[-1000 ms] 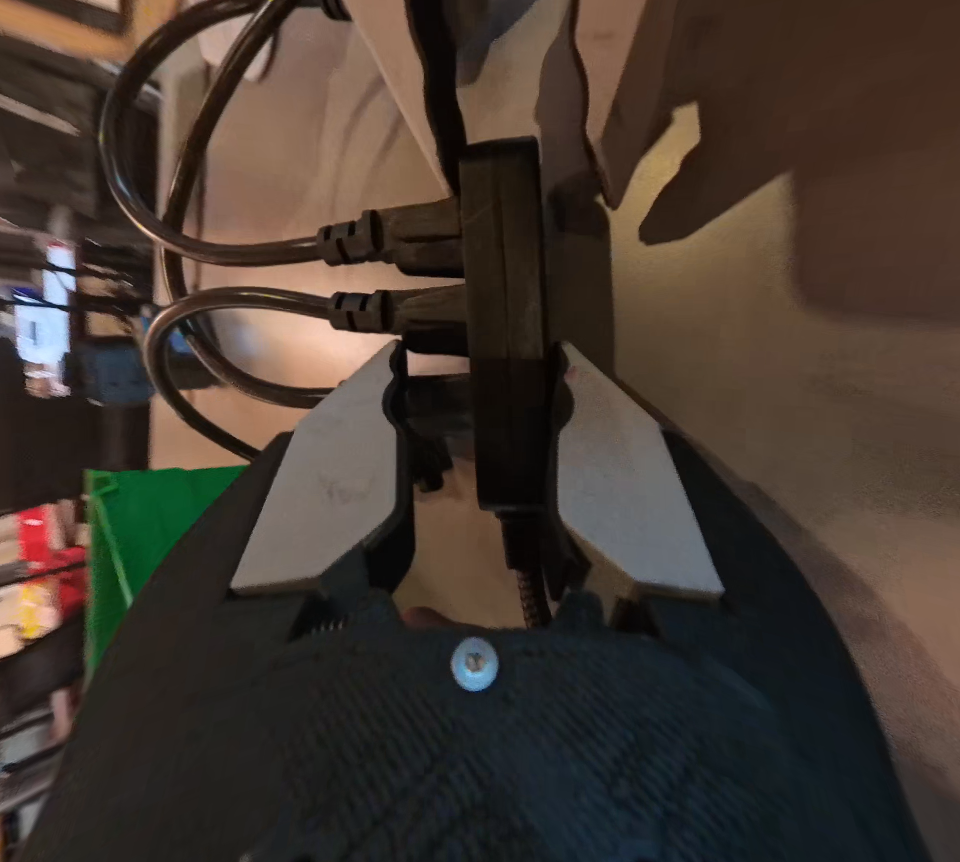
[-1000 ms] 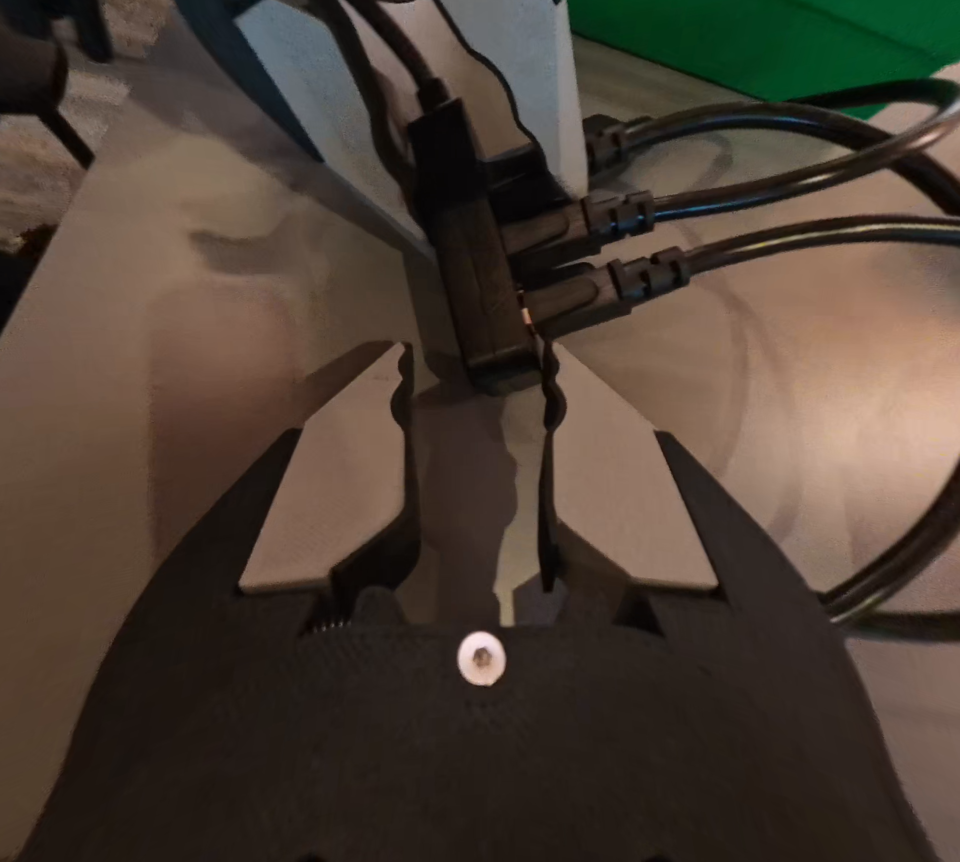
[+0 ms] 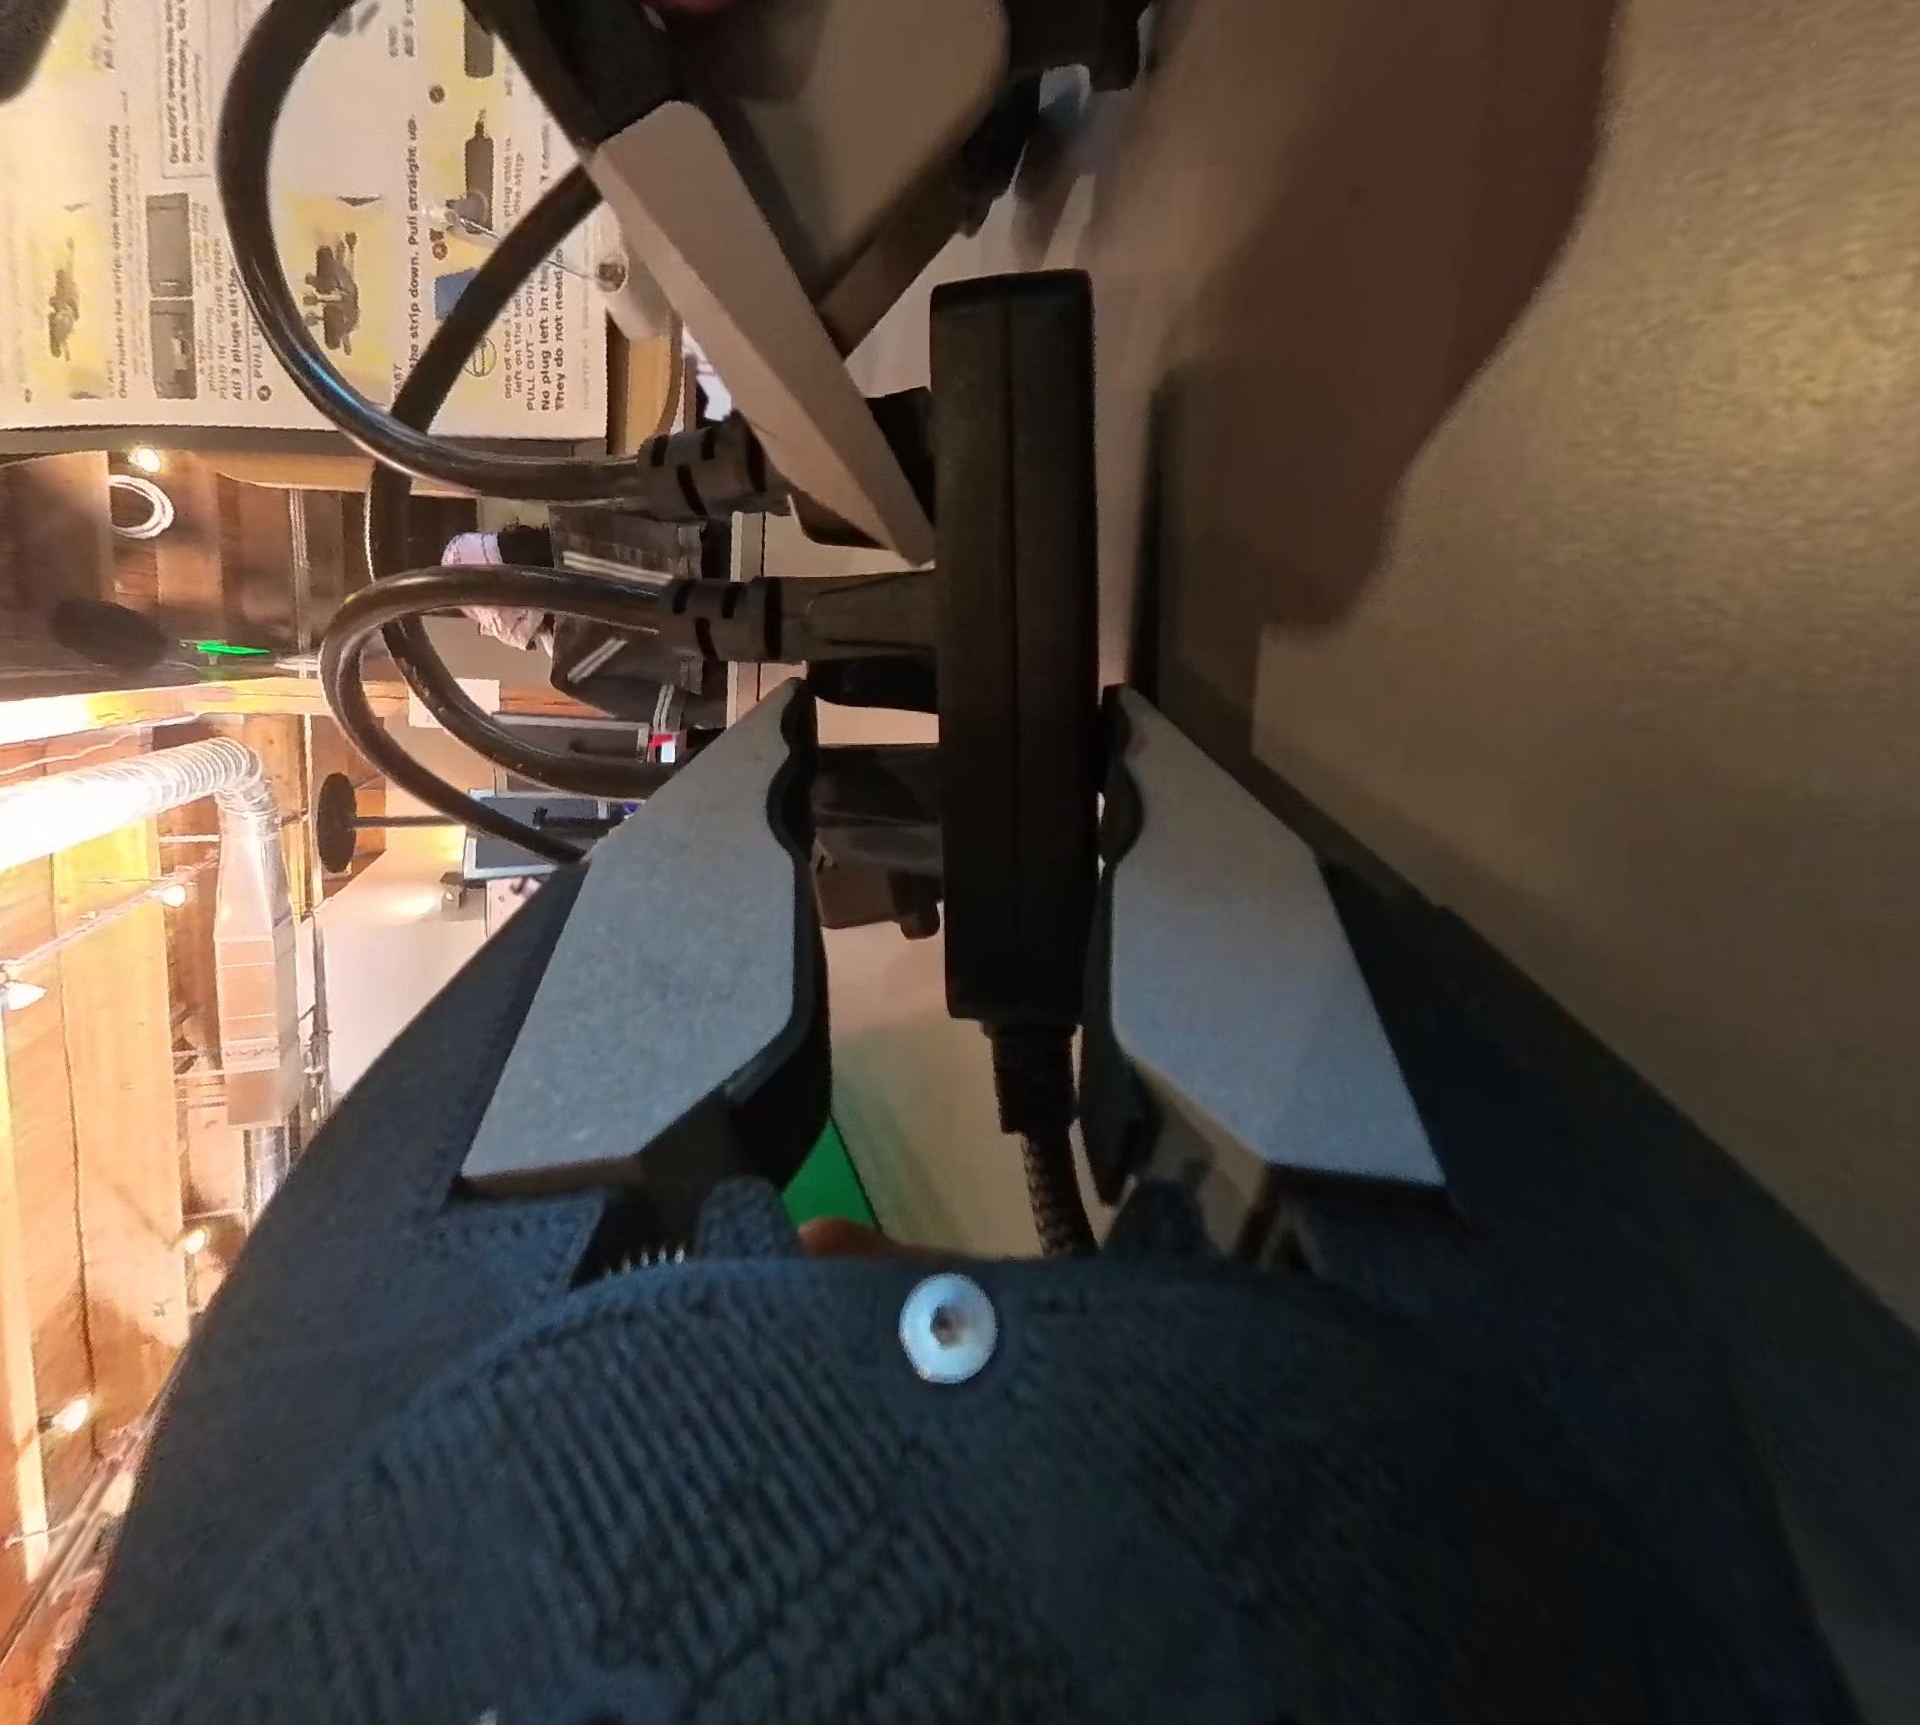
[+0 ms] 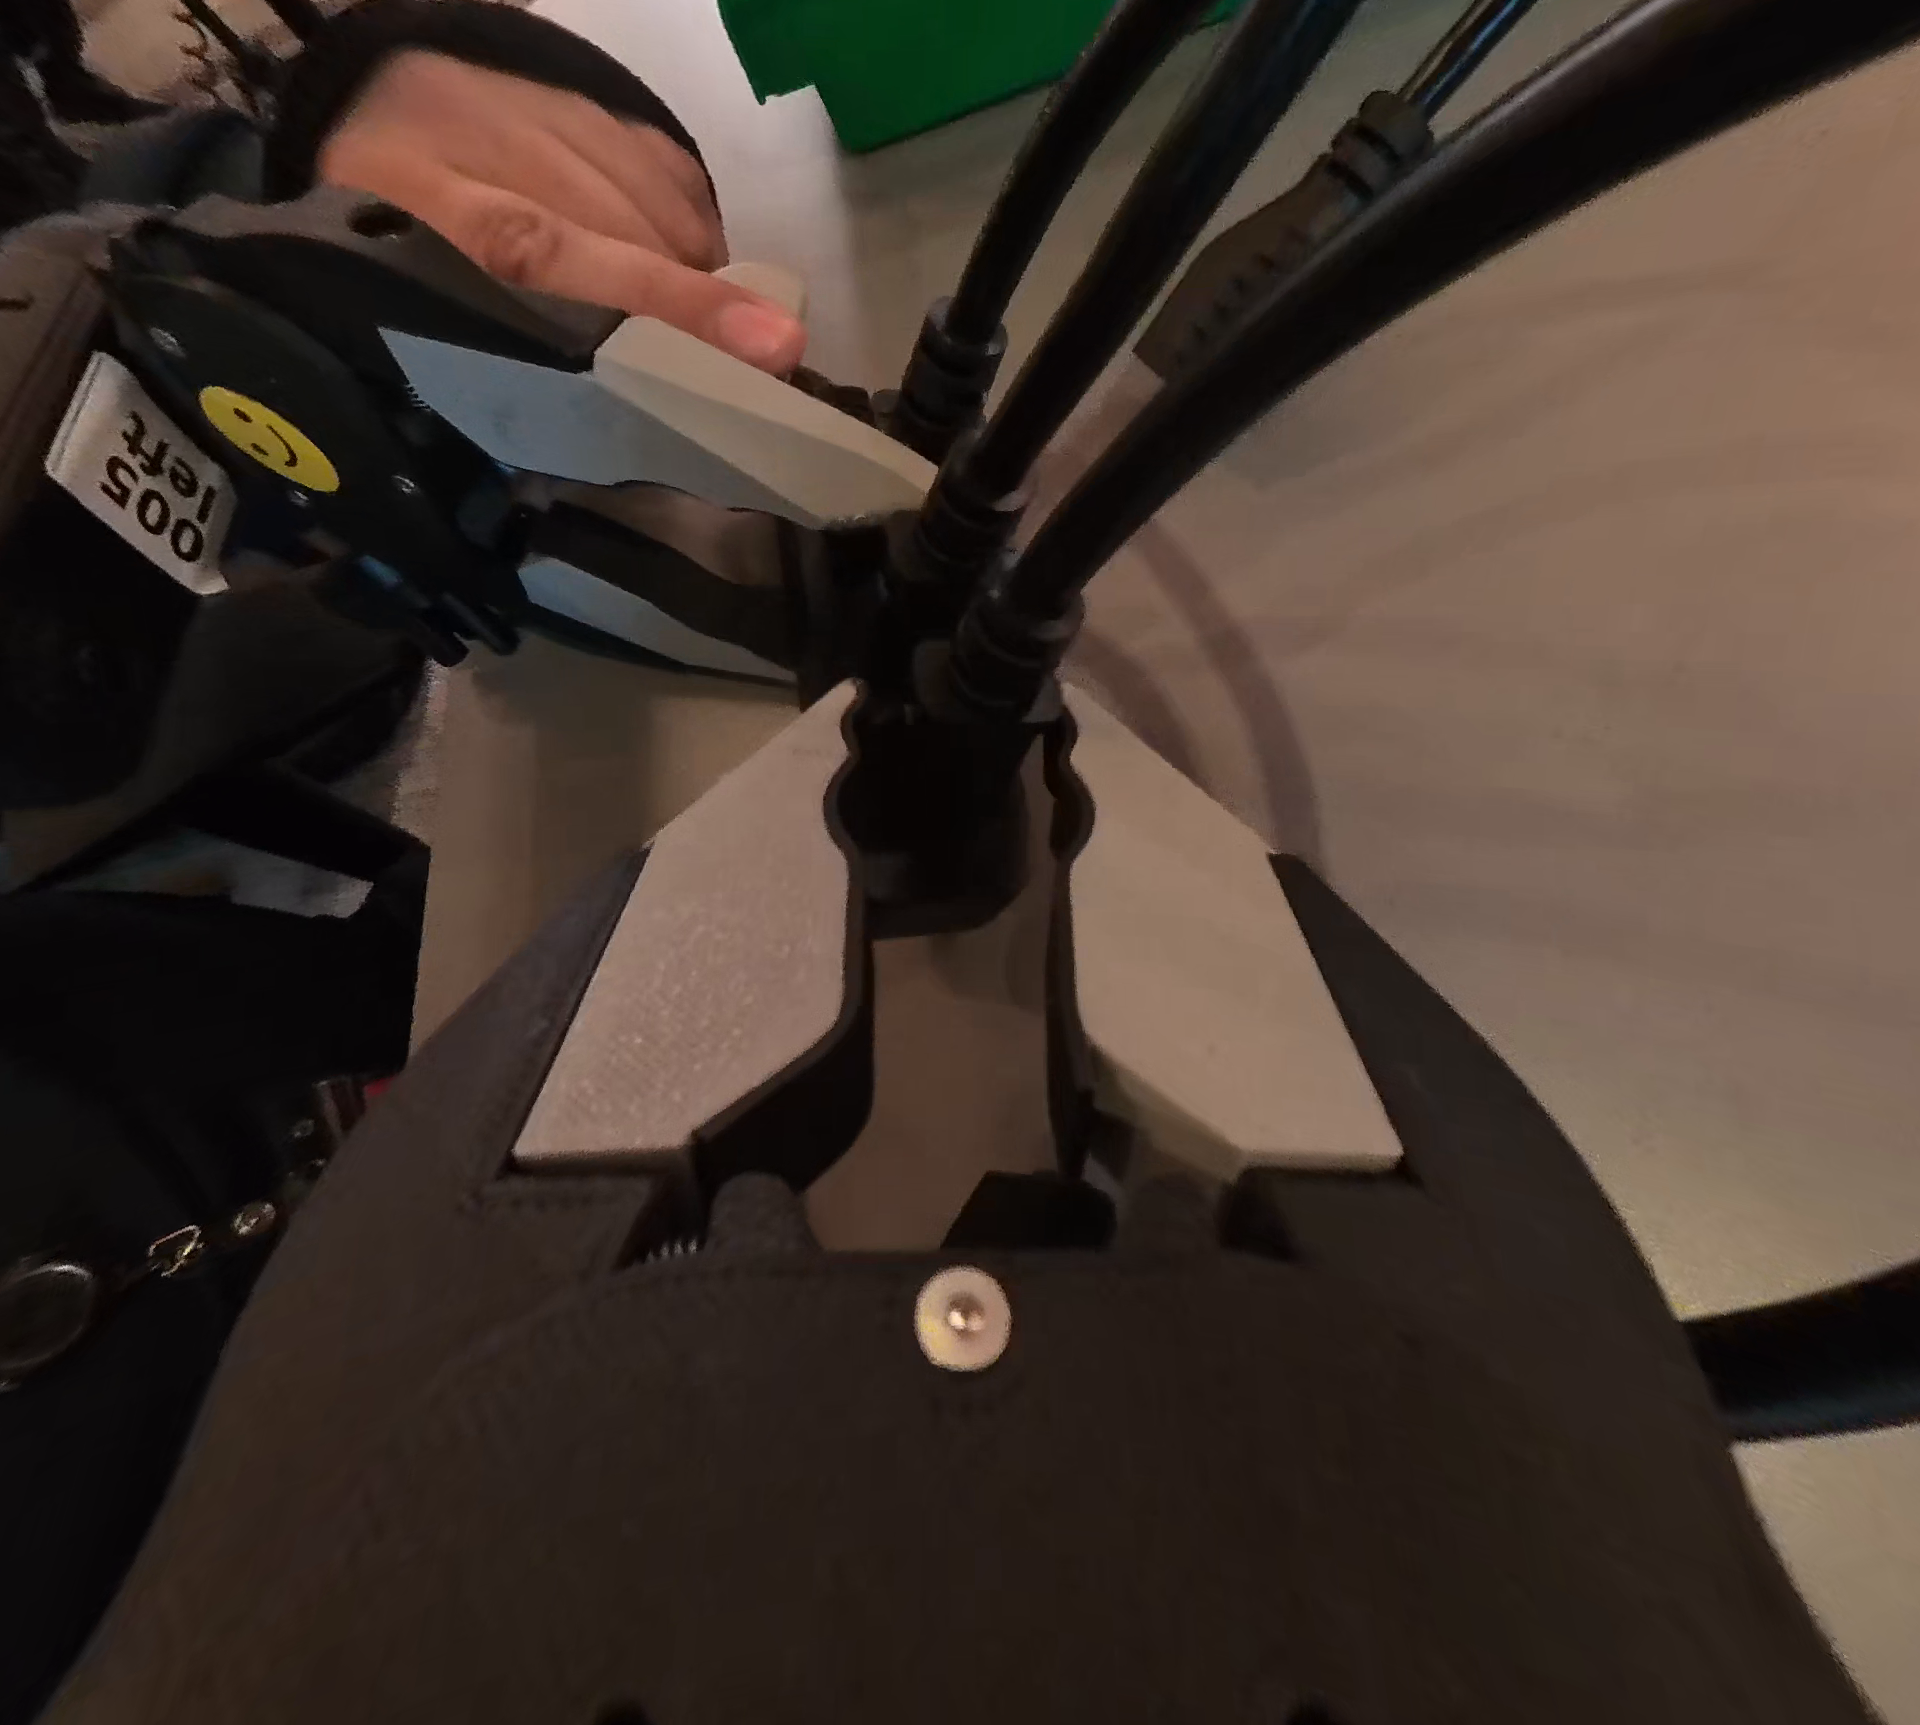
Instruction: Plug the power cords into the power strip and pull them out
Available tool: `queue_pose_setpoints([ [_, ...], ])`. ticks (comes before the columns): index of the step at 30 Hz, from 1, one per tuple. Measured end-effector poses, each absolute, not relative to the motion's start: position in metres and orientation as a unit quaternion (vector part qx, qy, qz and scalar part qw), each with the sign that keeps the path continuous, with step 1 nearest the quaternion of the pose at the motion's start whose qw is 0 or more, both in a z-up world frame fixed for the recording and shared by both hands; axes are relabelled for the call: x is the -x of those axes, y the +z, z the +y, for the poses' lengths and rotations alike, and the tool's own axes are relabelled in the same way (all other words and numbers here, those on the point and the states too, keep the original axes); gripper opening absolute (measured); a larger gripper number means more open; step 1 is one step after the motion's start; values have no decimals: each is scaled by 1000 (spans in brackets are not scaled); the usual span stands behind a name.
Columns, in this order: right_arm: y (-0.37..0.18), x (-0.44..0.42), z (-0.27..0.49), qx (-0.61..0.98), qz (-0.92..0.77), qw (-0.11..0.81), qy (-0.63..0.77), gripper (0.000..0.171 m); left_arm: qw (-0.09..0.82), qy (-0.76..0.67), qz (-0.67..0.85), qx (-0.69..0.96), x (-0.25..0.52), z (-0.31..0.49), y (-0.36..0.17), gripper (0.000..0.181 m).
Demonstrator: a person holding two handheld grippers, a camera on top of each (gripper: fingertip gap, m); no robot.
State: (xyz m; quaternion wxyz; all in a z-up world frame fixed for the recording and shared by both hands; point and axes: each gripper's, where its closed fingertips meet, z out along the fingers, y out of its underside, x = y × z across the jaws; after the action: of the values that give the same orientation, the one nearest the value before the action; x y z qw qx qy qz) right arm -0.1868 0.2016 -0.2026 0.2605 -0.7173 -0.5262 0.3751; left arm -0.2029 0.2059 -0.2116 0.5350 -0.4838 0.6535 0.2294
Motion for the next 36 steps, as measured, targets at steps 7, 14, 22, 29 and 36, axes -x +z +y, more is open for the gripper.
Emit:
queue_pose_setpoints([
  [7, -201, 180, 196, 698, -543, 241, 400, 29, 547, 204, 656, 478, 197, 204, -212, 52],
  [14, -200, 177, 193, 692, -545, 239, 408, 27, 551, 197, 652, 482, 197, 203, -212, 52],
  [22, -200, 180, 197, 712, -513, 251, 409, 25, 542, 223, 633, 506, 198, 204, -211, 51],
  [29, -191, 186, 201, 720, -457, 248, 460, 22, 531, 223, 606, 548, 200, 202, -209, 51],
  [36, -182, 195, 205, 716, -404, 265, 504, 21, 513, 182, 592, 595, 204, 197, -208, 52],
])
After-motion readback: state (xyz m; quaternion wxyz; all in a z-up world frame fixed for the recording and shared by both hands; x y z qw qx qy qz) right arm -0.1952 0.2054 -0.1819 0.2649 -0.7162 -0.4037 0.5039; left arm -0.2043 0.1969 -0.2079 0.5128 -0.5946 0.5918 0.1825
